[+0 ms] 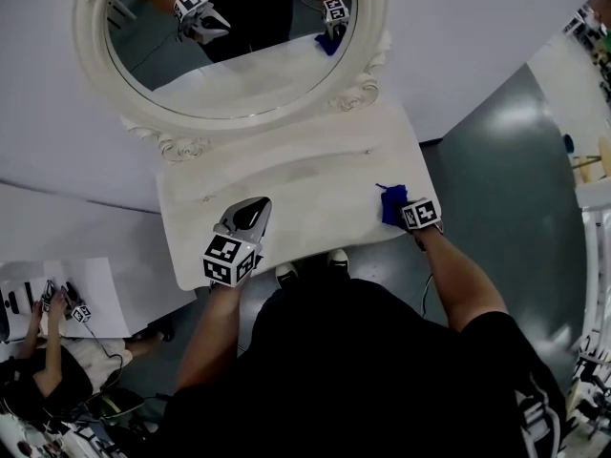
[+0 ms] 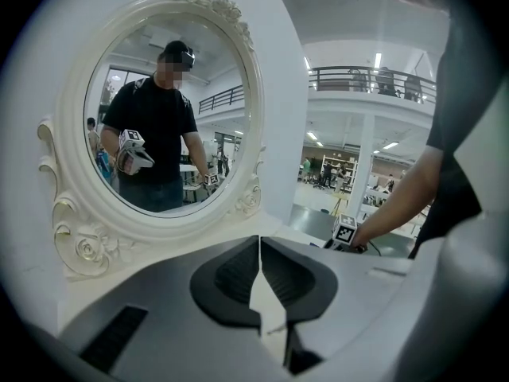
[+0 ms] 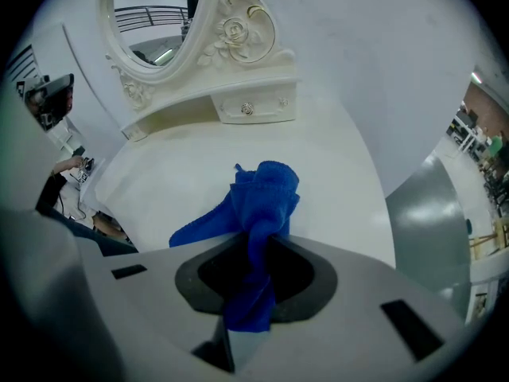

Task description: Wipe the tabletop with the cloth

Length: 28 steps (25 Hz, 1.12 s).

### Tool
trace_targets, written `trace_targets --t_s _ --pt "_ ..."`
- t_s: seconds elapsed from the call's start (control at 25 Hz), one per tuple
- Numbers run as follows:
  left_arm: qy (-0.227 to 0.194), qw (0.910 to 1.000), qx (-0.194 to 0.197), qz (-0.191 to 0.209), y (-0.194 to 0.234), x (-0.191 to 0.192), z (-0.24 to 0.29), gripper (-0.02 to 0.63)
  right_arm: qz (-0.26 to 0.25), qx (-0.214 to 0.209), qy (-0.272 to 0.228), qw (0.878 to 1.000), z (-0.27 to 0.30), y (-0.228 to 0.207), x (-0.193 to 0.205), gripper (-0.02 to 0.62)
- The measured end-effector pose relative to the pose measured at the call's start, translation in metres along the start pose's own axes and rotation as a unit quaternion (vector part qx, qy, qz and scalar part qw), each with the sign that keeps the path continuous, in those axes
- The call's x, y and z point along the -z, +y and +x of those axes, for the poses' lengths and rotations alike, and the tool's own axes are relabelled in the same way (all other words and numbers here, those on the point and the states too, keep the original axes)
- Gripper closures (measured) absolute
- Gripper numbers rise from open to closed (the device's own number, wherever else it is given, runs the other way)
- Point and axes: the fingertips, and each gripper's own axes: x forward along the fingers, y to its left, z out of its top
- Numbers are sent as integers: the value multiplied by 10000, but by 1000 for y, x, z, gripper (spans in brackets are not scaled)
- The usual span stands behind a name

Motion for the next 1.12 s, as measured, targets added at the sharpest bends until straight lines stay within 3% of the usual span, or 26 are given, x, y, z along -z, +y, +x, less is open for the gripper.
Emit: trace_targets --t_s 0.2,0.32,0.4,0.68,1.12 --pt "-75 9998 -148 -61 9 1 -17 594 -35 125 237 9996 -2 -1 1 534" --pt "-89 9996 -263 -107 19 6 -30 594 -406 363 351 9979 -5 6 -11 535" --pt "-72 9994 -315 -133 23 11 -39 594 -584 296 277 9975 -3 23 -28 535" --pt "-158 9976 -631 -239 50 14 -71 594 -1501 -465 -343 9870 9 135 -141 535" --pt "-222 9913 -1195 -515 101 36 -128 594 -2428 -1623 -1131 9497 19 344 -300 535"
